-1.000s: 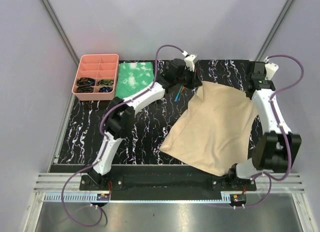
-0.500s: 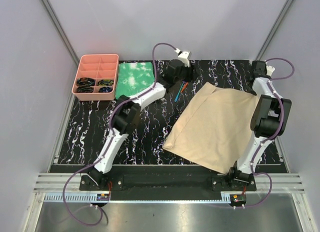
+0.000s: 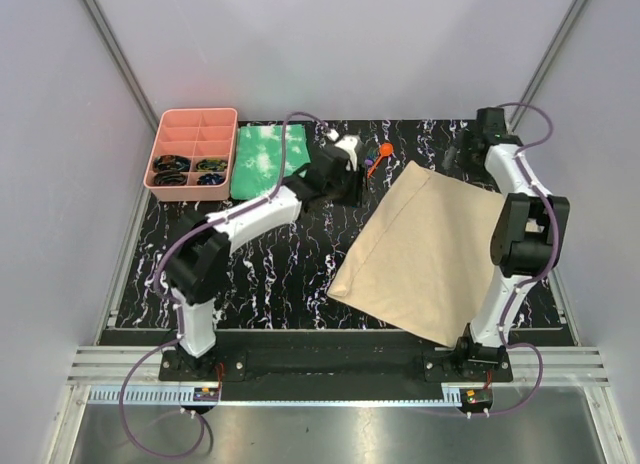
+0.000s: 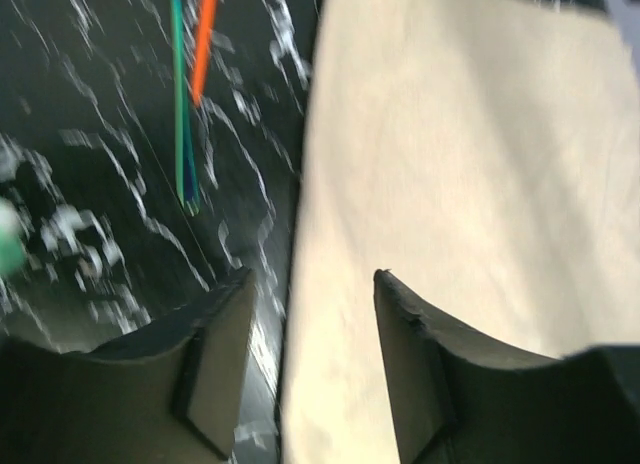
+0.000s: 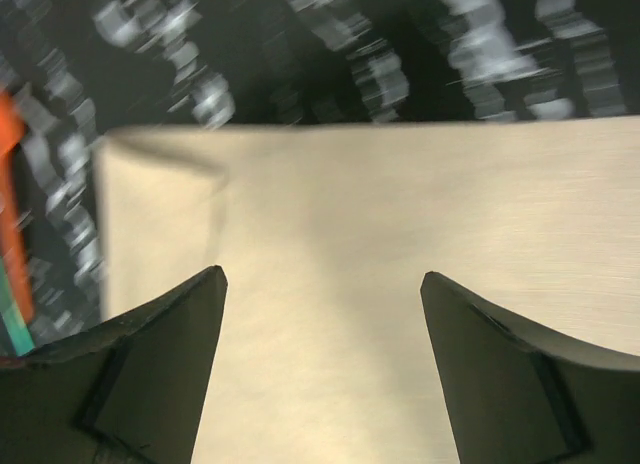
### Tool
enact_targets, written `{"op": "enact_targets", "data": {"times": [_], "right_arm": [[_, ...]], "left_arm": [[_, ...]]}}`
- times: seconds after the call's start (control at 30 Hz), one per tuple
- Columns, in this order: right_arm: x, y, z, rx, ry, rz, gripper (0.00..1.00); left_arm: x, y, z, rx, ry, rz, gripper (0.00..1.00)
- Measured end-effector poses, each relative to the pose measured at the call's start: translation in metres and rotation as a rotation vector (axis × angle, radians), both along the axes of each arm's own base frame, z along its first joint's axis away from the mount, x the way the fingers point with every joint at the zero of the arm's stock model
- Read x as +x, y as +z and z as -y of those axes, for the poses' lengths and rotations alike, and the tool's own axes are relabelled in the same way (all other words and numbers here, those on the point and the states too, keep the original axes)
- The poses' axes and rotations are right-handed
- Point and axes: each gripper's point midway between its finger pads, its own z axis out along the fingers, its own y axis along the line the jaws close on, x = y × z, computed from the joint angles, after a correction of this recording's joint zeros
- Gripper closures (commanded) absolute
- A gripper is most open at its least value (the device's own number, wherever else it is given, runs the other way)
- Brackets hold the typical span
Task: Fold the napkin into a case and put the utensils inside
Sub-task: Flatten out the crumpled napkin at the center of the board.
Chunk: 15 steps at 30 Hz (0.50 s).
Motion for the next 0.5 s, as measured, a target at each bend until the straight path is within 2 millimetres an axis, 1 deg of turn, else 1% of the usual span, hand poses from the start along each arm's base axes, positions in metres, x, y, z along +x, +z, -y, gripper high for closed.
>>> {"op": "enact_targets", "data": {"times": [0.07,0.1,0.13,0.2,0.23,0.27,0.33,0.43,0.5], "right_arm": [[0.003,-0.007,-0.040,0.106,0.093,0.007,0.13],[0.003,-0.010,-0.056,0.149,0.133,0.007,0.15],[0.004,-0.011,-0.070,0.189,0.166,0.009,0.19],[0.011,-0.012,-0.088,0.251,0.214,0.026,0.22],[0.014,-0.014,-0.092,0.269,0.228,0.029,0.26],[0.019,-0.015,-0.095,0.286,0.240,0.036,0.29],[0.033,-0.022,-0.097,0.308,0.260,0.046,0.36],[0.049,-0.036,-0.100,0.336,0.279,0.047,0.38],[0.056,-0.046,-0.102,0.353,0.289,0.041,0.41]], "left_arm": [[-0.037,-0.003,0.005,0.058,-0.052,-0.013,0.41],[-0.054,-0.004,0.006,0.089,-0.078,-0.007,0.41],[-0.080,-0.007,0.008,0.132,-0.118,-0.006,0.41],[-0.127,-0.012,0.014,0.203,-0.203,0.012,0.40],[-0.149,-0.015,0.016,0.235,-0.250,0.018,0.39],[-0.167,-0.020,0.017,0.268,-0.287,0.023,0.39],[-0.188,-0.031,0.011,0.339,-0.326,0.032,0.38],[-0.196,-0.050,-0.005,0.444,-0.330,0.036,0.33],[-0.198,-0.058,-0.014,0.496,-0.329,0.032,0.33]]}}
